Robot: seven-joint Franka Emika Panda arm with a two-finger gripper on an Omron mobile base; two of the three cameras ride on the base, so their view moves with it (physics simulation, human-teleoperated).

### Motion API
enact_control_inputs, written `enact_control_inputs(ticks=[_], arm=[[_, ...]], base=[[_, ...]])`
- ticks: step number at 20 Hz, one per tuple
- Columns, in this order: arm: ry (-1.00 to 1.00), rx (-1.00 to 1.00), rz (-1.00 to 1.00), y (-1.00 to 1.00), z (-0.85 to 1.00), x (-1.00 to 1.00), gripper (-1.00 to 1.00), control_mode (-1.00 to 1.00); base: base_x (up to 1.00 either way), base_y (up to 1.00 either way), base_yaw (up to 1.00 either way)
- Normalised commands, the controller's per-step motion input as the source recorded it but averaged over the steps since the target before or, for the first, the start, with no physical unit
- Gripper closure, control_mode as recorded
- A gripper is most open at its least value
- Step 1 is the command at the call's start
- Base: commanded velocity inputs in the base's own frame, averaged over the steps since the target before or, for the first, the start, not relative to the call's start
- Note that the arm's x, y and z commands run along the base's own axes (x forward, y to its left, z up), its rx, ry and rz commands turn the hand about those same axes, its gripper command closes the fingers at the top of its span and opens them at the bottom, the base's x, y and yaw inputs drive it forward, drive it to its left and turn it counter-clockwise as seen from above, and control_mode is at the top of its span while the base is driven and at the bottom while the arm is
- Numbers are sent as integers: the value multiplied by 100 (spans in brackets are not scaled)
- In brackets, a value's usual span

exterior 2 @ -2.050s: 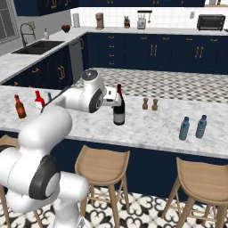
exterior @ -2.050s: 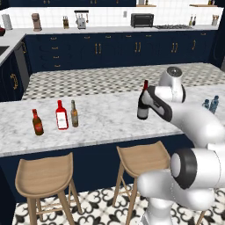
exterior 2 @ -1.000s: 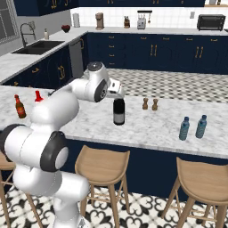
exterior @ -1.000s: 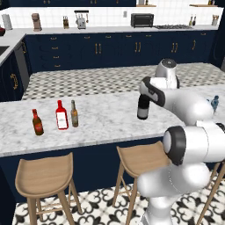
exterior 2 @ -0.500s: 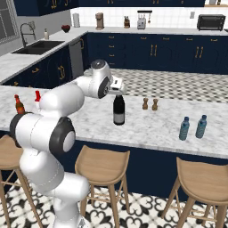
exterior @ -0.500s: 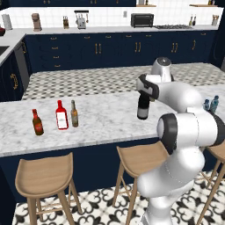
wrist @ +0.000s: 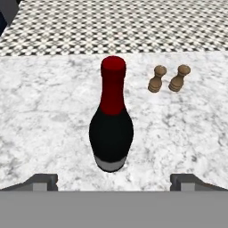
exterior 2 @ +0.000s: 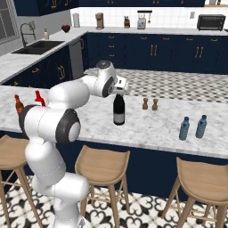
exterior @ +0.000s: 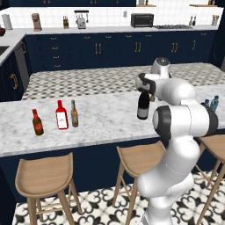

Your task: Move the plastic bottles in the middle to the plastics group, and the glass bottles in the middle to the glass group.

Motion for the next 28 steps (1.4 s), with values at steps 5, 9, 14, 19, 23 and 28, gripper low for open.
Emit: enact_control_inputs(ticks=[5, 9, 14, 19, 23, 28], arm=[[0, 1, 2, 0, -12, 2, -100, -100], [-1, 0, 0, 0, -9, 21, -100, -100], [-2, 0, 0, 0, 0, 36, -100, -100], [0, 0, 0, 0, -7, 31, -100, -100], [0, 0, 0, -1, -11, 23, -100, -100], [0, 0, 0, -2, -18, 6, -100, -100]], base=[[0, 0, 0], [0, 0, 0], [0, 0, 0], [0, 0, 0], [0, 0, 0], [0, 0, 0]])
